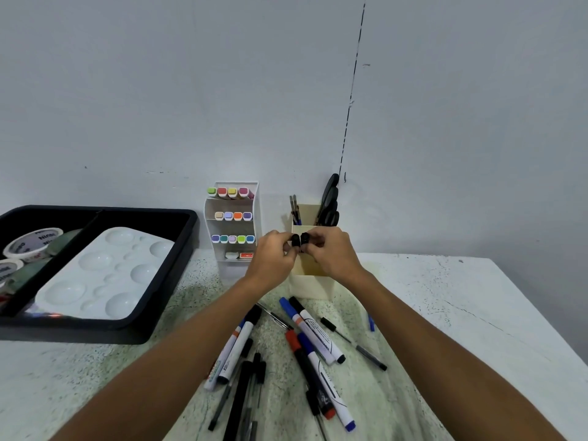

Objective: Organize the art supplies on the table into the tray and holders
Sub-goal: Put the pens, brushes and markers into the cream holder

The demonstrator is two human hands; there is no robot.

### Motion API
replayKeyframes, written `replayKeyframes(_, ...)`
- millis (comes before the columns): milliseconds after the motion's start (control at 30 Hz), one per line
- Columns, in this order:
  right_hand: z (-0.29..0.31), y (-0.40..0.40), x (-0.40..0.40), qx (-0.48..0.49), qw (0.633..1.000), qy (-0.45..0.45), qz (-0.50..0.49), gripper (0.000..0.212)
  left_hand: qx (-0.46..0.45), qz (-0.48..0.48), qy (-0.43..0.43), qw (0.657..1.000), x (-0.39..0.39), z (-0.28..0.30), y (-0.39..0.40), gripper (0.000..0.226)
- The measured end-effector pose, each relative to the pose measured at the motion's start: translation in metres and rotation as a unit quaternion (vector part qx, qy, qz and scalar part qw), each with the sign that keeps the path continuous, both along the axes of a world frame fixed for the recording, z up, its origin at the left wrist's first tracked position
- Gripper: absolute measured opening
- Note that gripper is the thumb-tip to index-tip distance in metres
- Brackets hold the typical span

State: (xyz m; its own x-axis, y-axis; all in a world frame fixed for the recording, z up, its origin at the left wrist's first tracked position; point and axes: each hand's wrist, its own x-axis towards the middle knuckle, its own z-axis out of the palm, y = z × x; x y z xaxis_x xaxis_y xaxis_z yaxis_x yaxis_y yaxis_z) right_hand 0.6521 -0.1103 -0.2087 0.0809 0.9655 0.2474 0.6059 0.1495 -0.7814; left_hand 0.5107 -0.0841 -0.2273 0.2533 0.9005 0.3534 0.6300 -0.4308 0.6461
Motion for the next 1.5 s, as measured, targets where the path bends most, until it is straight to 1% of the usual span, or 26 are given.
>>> replayKeyframes(100,0.0,0.0,0.0,0.003,1.0,0.01,0.0,0.012,-0.015,-0.012,-0.018,1.0,-0.001,0.003,-0.001,0.009)
replayKeyframes(267,-0.001,-0.001,-0.002,0.003,1.0,0.004,0.001,0.012,-0.028,-0.021,-0.029,0.999,-0.005,0.005,-0.004,0.015)
replayKeyframes(500,0.006,-0.001,-0.003,0.01,1.0,0.003,0.01,0.011,-0.044,-0.026,-0.04,0.998,-0.004,0.009,-0.004,0.016)
replayKeyframes(733,0.005,-0.001,-0.003,-0.004,1.0,0.007,0.006,0.012,-0.091,-0.041,-0.025,0.995,-0.005,0.012,-0.004,0.02)
replayKeyframes(900,0.003,0.001,-0.002,-0.007,1.0,0.006,-0.001,0.015,-0.098,-0.043,-0.026,0.994,-0.007,0.013,-0.004,0.02)
replayKeyframes(1067,-0.003,-0.004,-0.001,-0.015,1.0,0.027,-0.006,0.028,-0.084,-0.034,-0.055,0.994,-0.012,0.012,-0.012,0.038)
replayKeyframes(1100,-0.003,-0.006,-0.001,-0.011,0.999,0.028,-0.012,0.031,-0.078,-0.027,-0.062,0.995,-0.014,0.011,-0.014,0.037)
replayKeyframes(1167,-0.003,-0.015,-0.001,0.016,0.999,0.025,-0.042,0.033,-0.057,-0.013,-0.07,0.996,-0.02,0.01,-0.021,0.029)
replayKeyframes(1233,-0.003,-0.03,-0.002,0.078,0.994,0.026,-0.071,0.025,-0.035,-0.011,-0.07,0.997,-0.027,0.002,-0.032,0.016)
replayKeyframes(1300,-0.008,-0.051,-0.004,0.116,0.991,0.013,-0.062,0.017,-0.026,-0.019,-0.035,0.999,-0.033,-0.011,-0.044,0.011)
replayKeyframes(1367,-0.02,-0.069,-0.007,0.08,0.996,-0.025,-0.013,0.016,-0.012,-0.035,0.03,0.999,-0.038,-0.031,-0.054,0.014)
replayKeyframes(1433,-0.04,-0.078,-0.009,0.007,0.992,-0.117,0.035,0.019,0.016,-0.057,0.109,0.992,-0.041,-0.049,-0.059,0.03)
replayKeyframes(1500,-0.058,-0.081,-0.009,-0.025,0.976,-0.21,0.051,0.021,0.029,-0.08,0.18,0.98,-0.041,-0.062,-0.061,0.043)
